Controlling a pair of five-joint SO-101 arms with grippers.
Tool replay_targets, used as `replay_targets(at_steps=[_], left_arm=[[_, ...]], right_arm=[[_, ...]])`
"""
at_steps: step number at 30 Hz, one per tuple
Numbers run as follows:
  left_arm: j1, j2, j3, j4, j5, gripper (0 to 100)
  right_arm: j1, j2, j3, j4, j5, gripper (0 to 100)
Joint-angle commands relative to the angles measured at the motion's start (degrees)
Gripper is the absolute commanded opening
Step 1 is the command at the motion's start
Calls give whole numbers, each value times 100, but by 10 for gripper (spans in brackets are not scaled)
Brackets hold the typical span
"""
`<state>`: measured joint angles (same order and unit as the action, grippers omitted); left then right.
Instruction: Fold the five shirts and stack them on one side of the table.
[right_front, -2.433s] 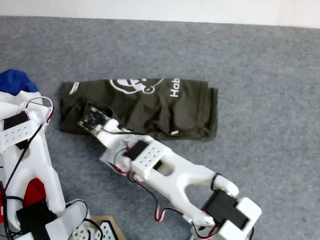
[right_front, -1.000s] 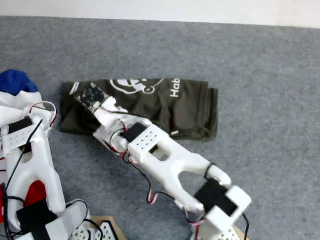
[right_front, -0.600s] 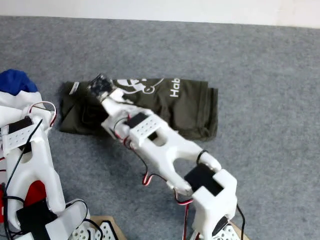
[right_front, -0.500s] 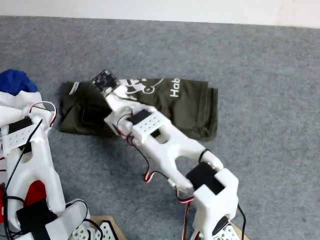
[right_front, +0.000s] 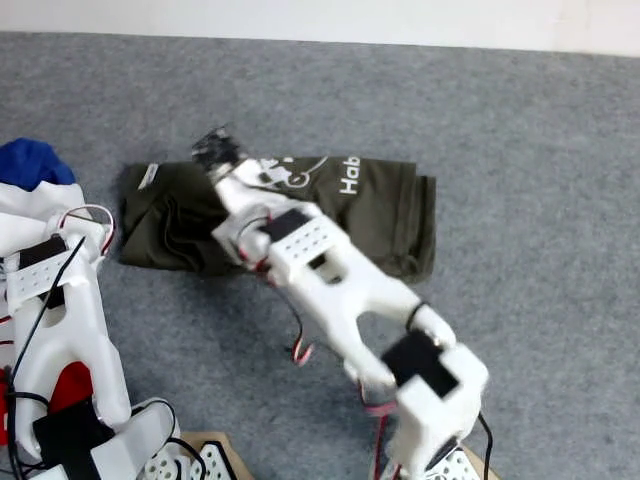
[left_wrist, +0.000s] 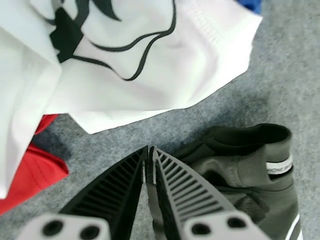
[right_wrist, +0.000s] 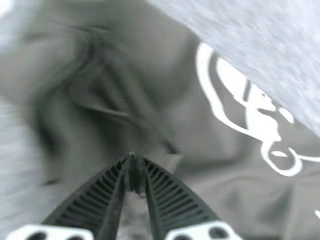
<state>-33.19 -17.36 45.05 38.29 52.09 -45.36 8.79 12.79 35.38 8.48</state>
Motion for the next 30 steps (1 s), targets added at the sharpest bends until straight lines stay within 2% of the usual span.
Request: replay_targets(at_steps=[1, 7, 11, 17, 30], left_arm=[[-13, -233, -22, -105, 62, 34], [-13, -233, -22, -105, 62, 34], [-22, -233, -22, -105, 62, 34], [-22, -233, -22, -105, 62, 34], [-4, -224, -22, -105, 62, 34]], right_arm=[[-514, -1086, 558, 84, -79, 8], [-1007, -1763, 1446, -127, -79, 8], [-1015, -1332, 1684, -435, -79, 8], [-971, -312, 892, -453, -79, 8], [-66, 312, -40, -453, -70, 8]])
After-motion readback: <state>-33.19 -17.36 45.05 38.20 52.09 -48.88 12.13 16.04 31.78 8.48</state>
